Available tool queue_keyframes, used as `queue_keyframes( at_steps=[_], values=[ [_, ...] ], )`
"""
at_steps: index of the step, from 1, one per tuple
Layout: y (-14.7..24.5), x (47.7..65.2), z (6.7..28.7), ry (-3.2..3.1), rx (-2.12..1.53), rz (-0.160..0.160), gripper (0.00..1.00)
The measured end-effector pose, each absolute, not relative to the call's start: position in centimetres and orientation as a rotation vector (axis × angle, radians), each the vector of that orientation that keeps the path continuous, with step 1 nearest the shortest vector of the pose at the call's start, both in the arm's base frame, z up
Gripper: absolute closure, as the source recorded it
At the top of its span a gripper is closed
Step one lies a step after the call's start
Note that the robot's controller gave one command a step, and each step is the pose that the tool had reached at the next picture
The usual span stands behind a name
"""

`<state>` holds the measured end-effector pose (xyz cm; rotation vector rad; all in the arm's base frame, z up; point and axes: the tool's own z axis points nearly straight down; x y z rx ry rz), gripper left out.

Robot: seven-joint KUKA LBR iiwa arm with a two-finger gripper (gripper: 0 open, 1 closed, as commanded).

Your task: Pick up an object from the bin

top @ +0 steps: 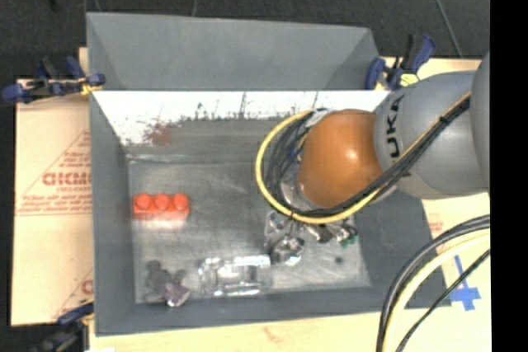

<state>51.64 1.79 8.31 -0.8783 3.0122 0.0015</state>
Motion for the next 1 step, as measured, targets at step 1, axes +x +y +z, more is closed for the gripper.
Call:
queue_keyframes(
  at_steps=[1],
  values=[
    [-0.02,51.34,22.19,2.975,-0.976,-0.007,1.0]
  ],
)
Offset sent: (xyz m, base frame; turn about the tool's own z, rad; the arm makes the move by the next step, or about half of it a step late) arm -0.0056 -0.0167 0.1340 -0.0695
